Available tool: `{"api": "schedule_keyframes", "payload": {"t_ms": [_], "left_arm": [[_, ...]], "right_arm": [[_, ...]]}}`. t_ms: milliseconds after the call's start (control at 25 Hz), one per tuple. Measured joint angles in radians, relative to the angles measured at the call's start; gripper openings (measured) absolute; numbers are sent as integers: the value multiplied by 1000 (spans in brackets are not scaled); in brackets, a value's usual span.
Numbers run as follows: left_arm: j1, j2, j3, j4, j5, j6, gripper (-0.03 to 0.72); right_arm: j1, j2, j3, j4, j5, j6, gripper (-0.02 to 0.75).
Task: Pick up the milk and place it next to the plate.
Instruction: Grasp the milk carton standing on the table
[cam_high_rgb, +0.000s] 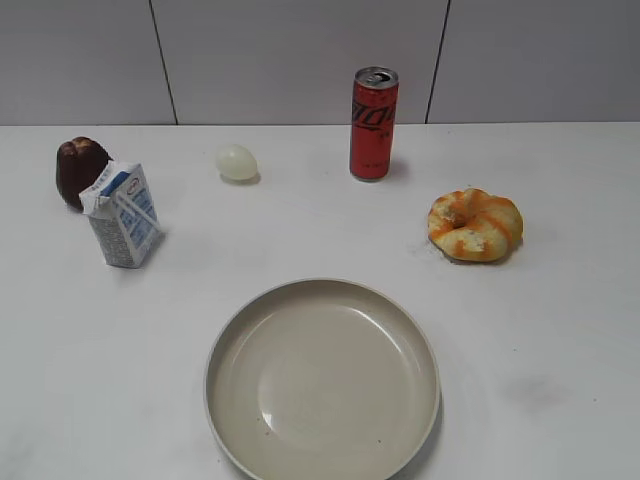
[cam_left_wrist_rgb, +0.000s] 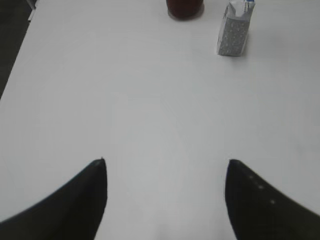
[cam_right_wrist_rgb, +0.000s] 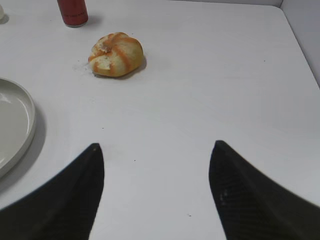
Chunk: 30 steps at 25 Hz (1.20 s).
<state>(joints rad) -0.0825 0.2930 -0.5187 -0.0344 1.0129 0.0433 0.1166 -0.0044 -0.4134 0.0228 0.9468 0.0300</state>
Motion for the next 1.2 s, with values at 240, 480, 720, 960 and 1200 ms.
{"api": "schedule_keyframes", "payload": {"t_ms": [240,480,720,960,1200], "left_arm": [[0,318,-91,-17,-171,21,583],[-3,661,-281,-123,-272,142,583],[-69,996,-555,-129,-276,149,583],[-199,1250,-784,-83,-174,84,566],[-244,1368,-867,-16,-100,-12,545]], "right_arm": [[0,0,0,0,0,0,500],[0,0,0,0,0,0,500],[0,0,0,0,0,0,500],[0,0,0,0,0,0,500],[0,0,0,1,0,1,500]]}}
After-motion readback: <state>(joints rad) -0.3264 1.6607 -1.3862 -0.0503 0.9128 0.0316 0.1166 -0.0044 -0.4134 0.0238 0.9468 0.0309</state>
